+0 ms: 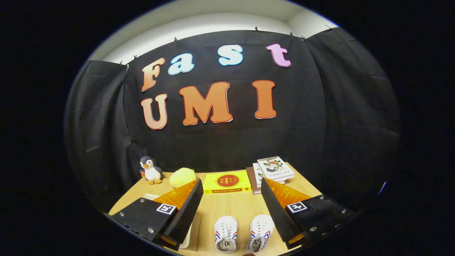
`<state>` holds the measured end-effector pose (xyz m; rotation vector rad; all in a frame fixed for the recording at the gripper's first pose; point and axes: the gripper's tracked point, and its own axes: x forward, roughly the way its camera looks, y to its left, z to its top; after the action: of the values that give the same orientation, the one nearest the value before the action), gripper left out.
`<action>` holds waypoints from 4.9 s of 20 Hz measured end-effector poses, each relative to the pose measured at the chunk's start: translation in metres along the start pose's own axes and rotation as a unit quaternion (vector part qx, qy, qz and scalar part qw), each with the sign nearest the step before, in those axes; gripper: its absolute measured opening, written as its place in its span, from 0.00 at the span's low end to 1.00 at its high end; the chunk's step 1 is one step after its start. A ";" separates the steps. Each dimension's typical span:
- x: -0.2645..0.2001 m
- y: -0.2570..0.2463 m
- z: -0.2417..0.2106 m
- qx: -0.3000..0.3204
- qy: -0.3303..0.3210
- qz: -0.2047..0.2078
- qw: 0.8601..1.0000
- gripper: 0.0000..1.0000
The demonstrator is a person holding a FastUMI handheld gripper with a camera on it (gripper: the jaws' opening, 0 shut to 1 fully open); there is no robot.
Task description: Open the storage box then place both shoes into the box .Put the left shoe in first, then the right shoe, with the right side of both shoes facing outward in a uniform manner.
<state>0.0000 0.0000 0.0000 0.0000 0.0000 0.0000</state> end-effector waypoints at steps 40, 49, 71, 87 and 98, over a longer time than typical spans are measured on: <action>0.056 0.084 -0.162 0.264 0.283 0.267 0.883 0.98; 0.049 0.112 -0.203 0.307 0.347 0.308 0.831 0.98; 0.032 0.160 -0.218 0.433 0.405 0.383 0.708 0.73; 0.014 0.194 -0.093 0.450 0.325 0.415 0.721 0.01; -0.015 0.349 -0.035 0.373 0.304 0.457 0.748 0.03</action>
<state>-0.0154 0.3495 -0.0347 0.8156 0.6642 0.9986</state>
